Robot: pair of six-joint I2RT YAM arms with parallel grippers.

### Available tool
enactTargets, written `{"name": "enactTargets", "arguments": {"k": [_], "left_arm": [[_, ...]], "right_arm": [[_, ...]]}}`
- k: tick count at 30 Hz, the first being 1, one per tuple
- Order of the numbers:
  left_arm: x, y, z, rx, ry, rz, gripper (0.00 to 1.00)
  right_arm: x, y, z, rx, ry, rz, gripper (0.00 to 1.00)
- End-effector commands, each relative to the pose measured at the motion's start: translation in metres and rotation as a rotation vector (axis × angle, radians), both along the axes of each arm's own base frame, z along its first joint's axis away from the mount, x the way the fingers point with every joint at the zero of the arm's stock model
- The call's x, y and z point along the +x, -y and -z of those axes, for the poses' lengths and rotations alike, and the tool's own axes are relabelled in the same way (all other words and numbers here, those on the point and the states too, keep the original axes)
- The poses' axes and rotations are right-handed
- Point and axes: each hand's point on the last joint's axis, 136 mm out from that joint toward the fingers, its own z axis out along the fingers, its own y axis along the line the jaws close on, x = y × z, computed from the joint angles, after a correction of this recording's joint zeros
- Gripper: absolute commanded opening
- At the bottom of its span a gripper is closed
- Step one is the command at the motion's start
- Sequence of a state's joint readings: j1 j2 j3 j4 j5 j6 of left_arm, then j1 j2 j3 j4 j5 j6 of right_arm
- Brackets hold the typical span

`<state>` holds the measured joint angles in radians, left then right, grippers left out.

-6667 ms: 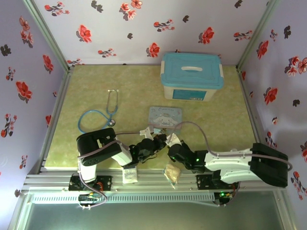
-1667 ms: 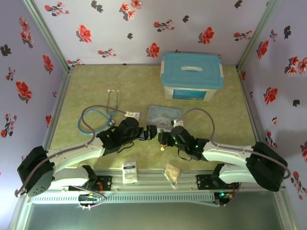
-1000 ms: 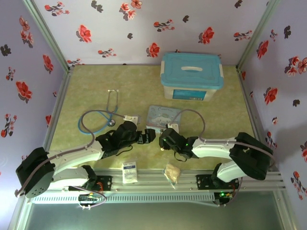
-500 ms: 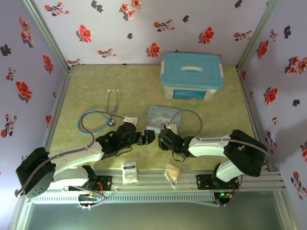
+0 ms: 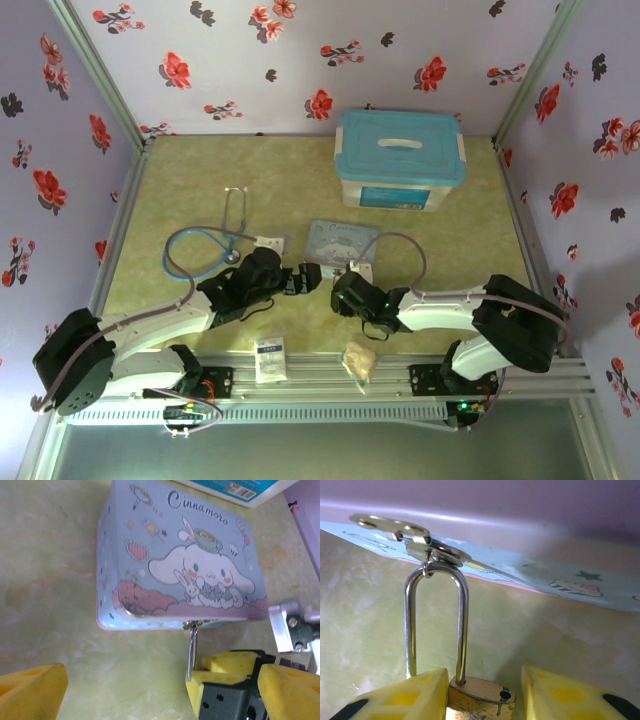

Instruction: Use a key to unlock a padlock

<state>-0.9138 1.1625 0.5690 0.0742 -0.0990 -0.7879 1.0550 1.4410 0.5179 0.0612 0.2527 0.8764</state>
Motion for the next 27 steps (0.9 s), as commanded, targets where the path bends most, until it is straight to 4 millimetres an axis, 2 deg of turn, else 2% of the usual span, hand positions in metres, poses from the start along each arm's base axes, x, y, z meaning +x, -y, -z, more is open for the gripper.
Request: {"name": "enactTargets", "arguments": {"k": [1, 3, 6, 8, 13, 15, 18, 22, 27], "left_arm": [[0.017, -0.004, -0.019, 0.02, 0.048, -0.011, 0.99], [0.029, -0.011, -0.022, 0.025, 0.05, -0.042, 0.99], [0.049, -0.015, -0.023, 0.041, 0.07, -0.073, 0.98], [0.06, -0.01, -0.023, 0.061, 0.091, -0.064, 0.96], [0.083, 0.009, -0.004, 0.128, 0.079, -0.039, 0.91], [0.089, 0.01, 0.003, 0.146, 0.068, -0.058, 0.87], [0.092, 0.018, 0.015, 0.145, 0.043, -0.049, 0.8], [0.086, 0.029, 0.027, 0.149, 0.018, -0.017, 0.73], [0.079, 0.026, 0.045, 0.172, -0.018, -0.016, 0.65]], "right_arm": [[-0.01, 0.011, 0.016, -0.072, -0.048, 0.017, 0.43], [-0.013, 0.013, 0.02, -0.087, -0.06, 0.027, 0.41], [-0.015, 0.019, 0.023, -0.087, -0.063, 0.063, 0.33], [-0.016, 0.024, 0.025, -0.061, -0.059, 0.093, 0.32], [-0.015, 0.027, 0.017, -0.002, -0.037, 0.121, 0.29], [-0.016, 0.03, 0.016, -0.006, -0.035, 0.121, 0.28], [-0.018, 0.028, 0.016, 0.037, -0.036, 0.121, 0.26], [-0.018, 0.03, 0.017, 0.085, -0.043, 0.16, 0.22], [-0.016, 0.026, 0.016, 0.135, -0.065, 0.218, 0.2]]}}
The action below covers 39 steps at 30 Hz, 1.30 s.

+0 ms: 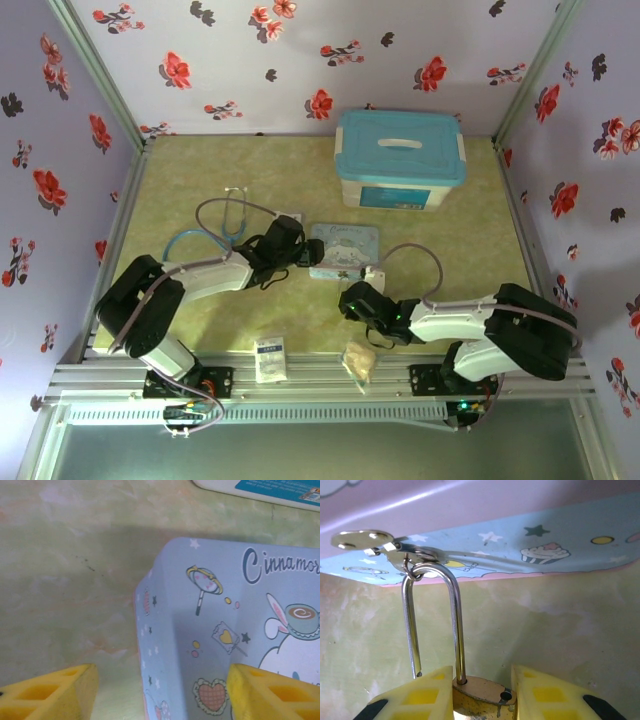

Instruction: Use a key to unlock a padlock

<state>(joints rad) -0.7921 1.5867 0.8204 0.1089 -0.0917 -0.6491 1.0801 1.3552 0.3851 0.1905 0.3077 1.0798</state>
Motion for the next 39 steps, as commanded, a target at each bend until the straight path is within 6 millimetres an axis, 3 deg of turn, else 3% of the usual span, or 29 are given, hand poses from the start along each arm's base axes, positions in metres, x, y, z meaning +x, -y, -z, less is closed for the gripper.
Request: {"name": "enactTargets", "arguments": {"k": [1, 10, 15, 21, 30, 39], "left_arm": [[-0.002, 0.004, 0.004, -0.011, -0.006, 0.006, 0.63], [-0.012, -0.007, 0.03, 0.018, -0.04, -0.015, 0.59], [-0.013, -0.004, 0.031, 0.013, -0.047, -0.013, 0.59], [-0.014, -0.004, 0.035, 0.022, -0.049, -0.004, 0.59], [-0.015, -0.003, 0.038, 0.028, -0.049, 0.01, 0.57], [-0.016, -0.001, 0.049, 0.028, -0.068, 0.018, 0.54]], "right_arm": [[-0.009, 0.011, 0.017, 0.0, -0.072, 0.072, 0.18], [0.005, 0.001, 0.004, 0.086, -0.026, 0.185, 0.13], [0.009, 0.006, 0.002, 0.16, -0.007, 0.262, 0.11], [0.012, -0.002, -0.001, 0.219, -0.005, 0.276, 0.11], [0.013, 0.013, 0.0, 0.273, 0.026, 0.321, 0.04], [0.014, 0.0, 0.007, 0.465, -0.023, 0.372, 0.01]]}}
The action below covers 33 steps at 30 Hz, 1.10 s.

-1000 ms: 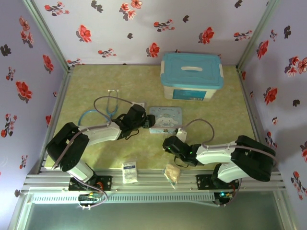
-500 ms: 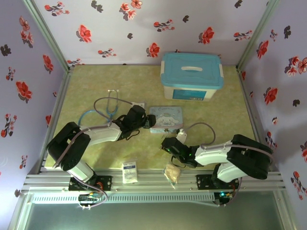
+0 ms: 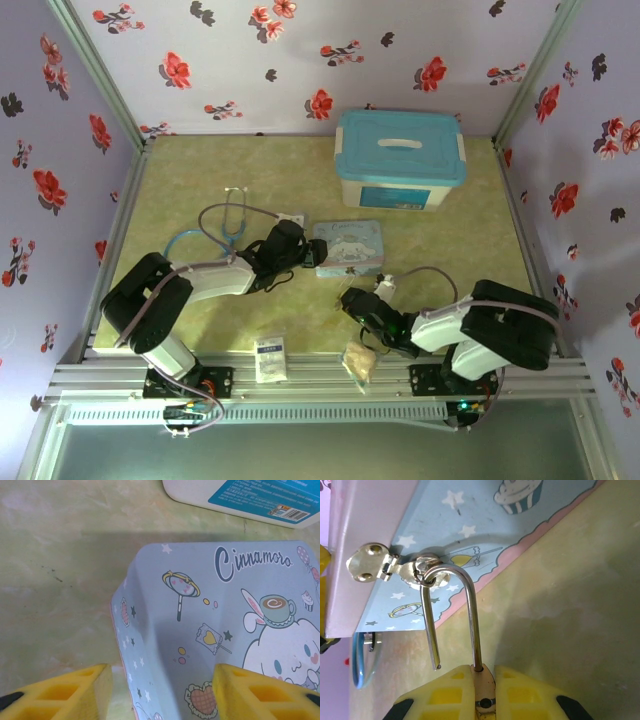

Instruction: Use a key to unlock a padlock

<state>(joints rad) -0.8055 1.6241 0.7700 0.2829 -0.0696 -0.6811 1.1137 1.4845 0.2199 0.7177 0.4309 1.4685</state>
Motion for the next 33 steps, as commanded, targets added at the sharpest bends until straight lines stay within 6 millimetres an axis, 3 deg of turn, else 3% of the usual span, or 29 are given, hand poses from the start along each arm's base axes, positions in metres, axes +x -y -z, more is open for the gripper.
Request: {"name": "enactTargets", "arguments": {"k": [1, 7, 11, 13, 20, 25, 30, 33], "left_arm": [[-0.017, -0.016, 0.046, 0.118, -0.102, 0.011, 0.54], [-0.018, -0.019, 0.047, 0.123, -0.102, 0.012, 0.54], [-0.02, -0.022, 0.048, 0.129, -0.106, 0.013, 0.53], [-0.02, -0.024, 0.047, 0.13, -0.104, 0.009, 0.53], [-0.02, -0.029, 0.049, 0.154, -0.111, 0.008, 0.51], [-0.021, -0.038, 0.052, 0.163, -0.114, -0.01, 0.51], [-0.023, -0.04, 0.05, 0.155, -0.11, -0.01, 0.5], [-0.024, -0.041, 0.052, 0.165, -0.112, -0.004, 0.5]], "right_arm": [[0.001, 0.003, 0.012, 0.087, -0.038, 0.072, 0.01], [0.011, 0.002, 0.02, 0.246, -0.009, 0.159, 0.0], [0.01, 0.002, 0.04, 0.254, -0.044, 0.187, 0.0], [0.011, 0.002, 0.037, 0.235, -0.017, 0.182, 0.0], [0.011, 0.032, 0.041, 0.201, 0.002, 0.271, 0.0], [0.011, 0.037, 0.031, 0.196, 0.028, 0.265, 0.0], [0.012, 0.053, 0.042, 0.174, 0.0, 0.307, 0.0], [0.017, 0.047, 0.034, 0.173, 0.027, 0.283, 0.0]]}}
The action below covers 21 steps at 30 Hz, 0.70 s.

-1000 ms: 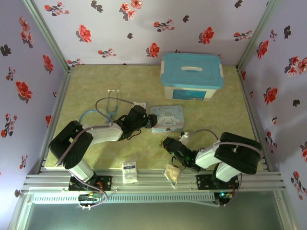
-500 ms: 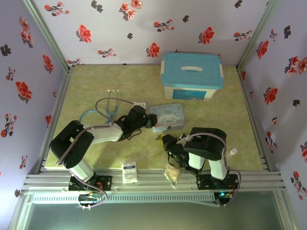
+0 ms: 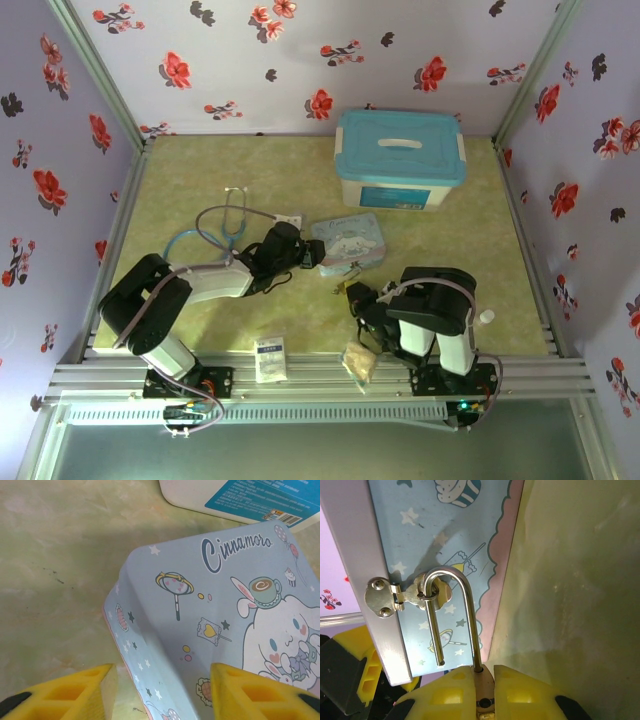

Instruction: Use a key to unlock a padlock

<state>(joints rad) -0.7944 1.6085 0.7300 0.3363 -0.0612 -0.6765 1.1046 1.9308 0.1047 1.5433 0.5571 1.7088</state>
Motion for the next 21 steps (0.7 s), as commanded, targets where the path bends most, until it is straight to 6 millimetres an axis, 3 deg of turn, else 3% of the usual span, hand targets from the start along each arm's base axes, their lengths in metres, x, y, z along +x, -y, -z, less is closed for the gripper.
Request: {"name": "enactTargets", "arguments": {"k": [1, 10, 14, 21], "left_arm": [[-0.024, -0.036, 0.053, 0.19, -0.131, 0.002, 0.5], [-0.025, -0.03, 0.052, 0.177, -0.122, 0.036, 0.48], [-0.027, -0.032, 0.056, 0.183, -0.131, 0.039, 0.47], [-0.029, -0.033, 0.058, 0.175, -0.137, 0.031, 0.47]], "right_arm": [[-0.002, 0.033, 0.036, -0.207, -0.058, 0.048, 0.0], [0.015, 0.023, 0.027, -0.178, -0.015, 0.109, 0.0], [0.019, 0.036, 0.012, -0.19, 0.032, 0.157, 0.0], [0.021, 0.052, 0.021, -0.204, -0.01, 0.16, 0.0]]}}
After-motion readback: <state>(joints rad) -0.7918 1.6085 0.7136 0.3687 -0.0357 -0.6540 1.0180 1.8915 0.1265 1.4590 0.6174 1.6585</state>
